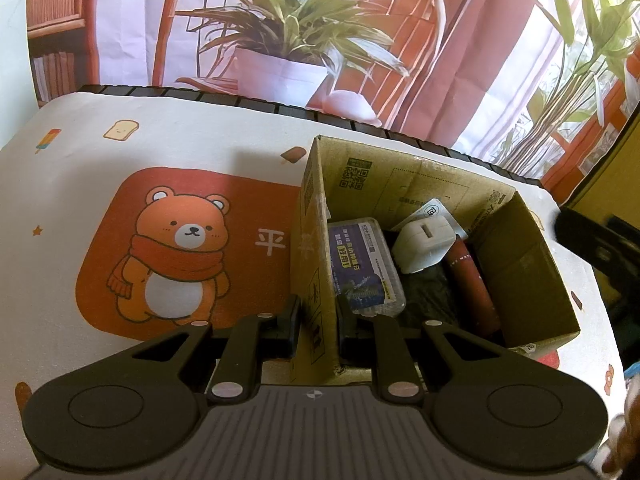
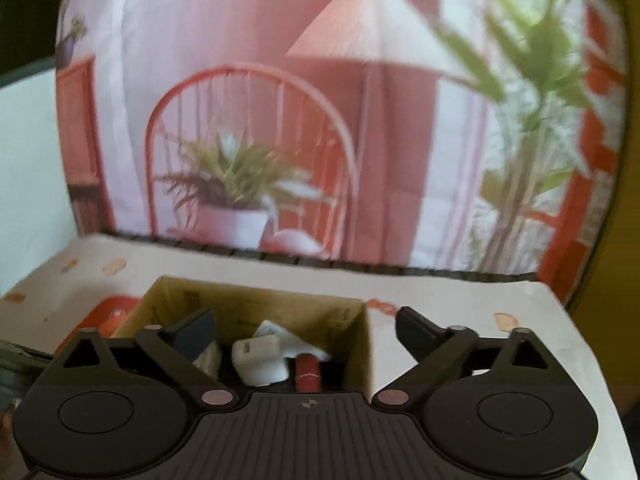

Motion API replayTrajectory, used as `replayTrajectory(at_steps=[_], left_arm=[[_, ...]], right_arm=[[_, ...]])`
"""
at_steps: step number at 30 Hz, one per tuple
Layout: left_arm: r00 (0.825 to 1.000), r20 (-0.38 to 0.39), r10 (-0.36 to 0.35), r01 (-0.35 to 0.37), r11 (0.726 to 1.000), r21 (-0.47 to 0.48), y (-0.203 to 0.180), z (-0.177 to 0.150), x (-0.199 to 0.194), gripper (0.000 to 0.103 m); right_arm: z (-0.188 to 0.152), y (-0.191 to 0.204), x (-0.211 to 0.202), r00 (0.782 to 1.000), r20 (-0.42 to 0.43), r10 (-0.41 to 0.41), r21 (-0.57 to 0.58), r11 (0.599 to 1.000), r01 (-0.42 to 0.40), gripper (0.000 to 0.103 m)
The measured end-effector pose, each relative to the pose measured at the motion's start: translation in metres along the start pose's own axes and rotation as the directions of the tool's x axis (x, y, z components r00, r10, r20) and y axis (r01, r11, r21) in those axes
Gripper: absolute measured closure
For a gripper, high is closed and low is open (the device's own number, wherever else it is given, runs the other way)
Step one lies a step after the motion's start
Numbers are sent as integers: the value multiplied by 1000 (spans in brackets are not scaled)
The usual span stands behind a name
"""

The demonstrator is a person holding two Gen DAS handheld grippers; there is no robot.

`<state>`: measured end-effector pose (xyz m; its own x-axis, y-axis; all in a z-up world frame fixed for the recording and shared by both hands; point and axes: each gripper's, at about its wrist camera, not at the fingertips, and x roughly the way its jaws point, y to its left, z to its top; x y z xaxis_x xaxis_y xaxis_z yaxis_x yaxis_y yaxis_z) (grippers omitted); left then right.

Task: Organize rigid objects
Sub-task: 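Move the right tool back to the grey ONGSICH power bank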

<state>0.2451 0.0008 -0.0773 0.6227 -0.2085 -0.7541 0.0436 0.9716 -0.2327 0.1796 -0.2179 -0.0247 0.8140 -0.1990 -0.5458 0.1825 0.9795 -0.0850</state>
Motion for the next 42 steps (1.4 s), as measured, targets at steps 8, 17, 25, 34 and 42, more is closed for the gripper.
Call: replayTrajectory(at_steps=[8,17,25,34,42], left_arm=[[1000,0,0,0,1000,1,0,0,0,84],[1000,0,1,-1,1000,2,0,0,0,84],[1000,1,2,-2,1000,1,0,0,0,84],[1000,2,1,-1,1000,0,1,0,0,84],[1000,2,1,-1,1000,1,1,0,0,84]], right_arm=[[-36,-27,-32,998,-9,-70,120,990,70,0],[-72,-34,-36,991,-108,-82,195,976,102,0],[-85,-7,-23,977,-211,24,209,978,21,0],[-86,37,-12,951,-285,122,120,989,-90,0],[-87,66,5,915,-354,192,66,981,-180,0]])
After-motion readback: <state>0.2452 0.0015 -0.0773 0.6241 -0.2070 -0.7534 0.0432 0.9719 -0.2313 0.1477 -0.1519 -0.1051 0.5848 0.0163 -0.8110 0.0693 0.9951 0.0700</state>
